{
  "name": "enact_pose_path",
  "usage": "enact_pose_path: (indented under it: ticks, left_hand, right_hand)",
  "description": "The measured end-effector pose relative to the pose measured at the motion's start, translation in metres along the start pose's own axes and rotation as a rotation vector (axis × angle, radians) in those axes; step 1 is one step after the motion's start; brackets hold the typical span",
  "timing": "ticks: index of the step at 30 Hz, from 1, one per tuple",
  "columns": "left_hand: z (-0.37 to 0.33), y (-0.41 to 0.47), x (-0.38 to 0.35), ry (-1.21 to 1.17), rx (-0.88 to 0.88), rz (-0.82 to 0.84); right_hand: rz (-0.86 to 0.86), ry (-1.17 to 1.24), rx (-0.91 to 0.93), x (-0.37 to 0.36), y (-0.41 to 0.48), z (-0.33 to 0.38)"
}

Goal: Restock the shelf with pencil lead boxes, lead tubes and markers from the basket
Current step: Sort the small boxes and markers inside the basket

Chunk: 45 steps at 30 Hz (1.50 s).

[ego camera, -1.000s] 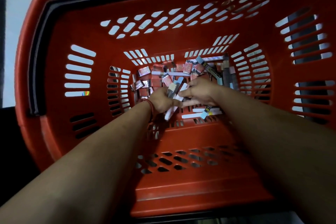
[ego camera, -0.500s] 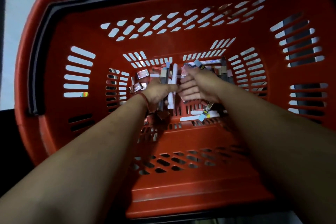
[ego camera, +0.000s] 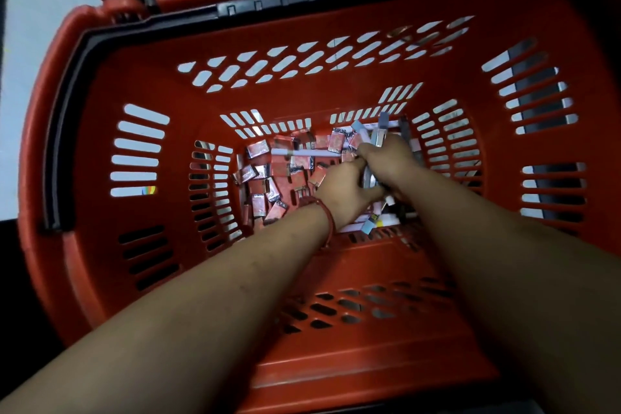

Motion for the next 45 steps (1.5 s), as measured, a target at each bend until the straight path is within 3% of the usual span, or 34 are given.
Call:
enact_pose_path:
  ticks: [4, 8, 12, 15, 19, 22, 24, 29, 34, 38, 42, 45]
  left_hand:
    - [-0.004, 0.001, 0.002, 0.133, -0.120, 0.063]
    - [0.032, -0.003, 0.030, 0.420, -0.057, 0.061]
    - [0.075, 0.003, 0.047, 0.687, 0.013, 0.195]
    - [0.086, 0.009, 0.046, 0.736, 0.042, 0.278]
    - [0.088, 0.011, 0.049, 0.846, 0.127, 0.287]
    - [0.085, 0.016, 0.052, 0.957, 0.071, 0.308]
    - [0.081, 0.017, 0.054, 0.989, 0.027, 0.349]
    - [0.077, 0.013, 0.052, 1.006, 0.023, 0.435]
    - [0.080, 0.016, 0.049, 0.992, 0.070, 0.514]
    - [0.085, 0.018, 0.049, 1.001, 0.044, 0.611]
    - [0.081, 0.016, 0.060, 0.873, -0.001, 0.391]
    - [0.071, 0.013, 0.059, 0.710, -0.100, 0.272]
  right_hand:
    - [-0.182, -0.076, 0.106, 0.029, -0.006, 0.010]
    - [-0.437, -0.510, 0.114, 0.060, -0.006, 0.006]
    - [-0.431, -0.681, 0.035, 0.058, 0.005, -0.007]
    - [-0.442, -0.697, 0.045, 0.051, 0.007, -0.005]
    - [-0.561, -0.774, 0.235, 0.046, -0.003, 0.016]
    - [-0.634, -0.765, 0.419, 0.046, -0.015, 0.035]
    - [-0.579, -0.686, 0.463, 0.043, -0.016, 0.041]
    - [-0.177, -0.550, 0.443, 0.010, -0.007, 0.028]
    - [-0.090, -0.636, 0.409, 0.002, -0.003, 0.015]
    - [-0.002, -0.837, 0.404, -0.001, -0.001, 0.006]
    - [0.061, -1.014, 0.489, -0.018, -0.013, 0.001]
    - [-0.006, -1.168, 0.495, -0.027, -0.013, 0.000]
Point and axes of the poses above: each hand's wrist, its own y-axis towards the middle knuckle, its own x-axis out of the back of the hand, z = x × y, the point moved 9 cm from there along y, towards the middle knuckle, and after that the axes turned 12 degrees about -x, right-handed, at the moved point
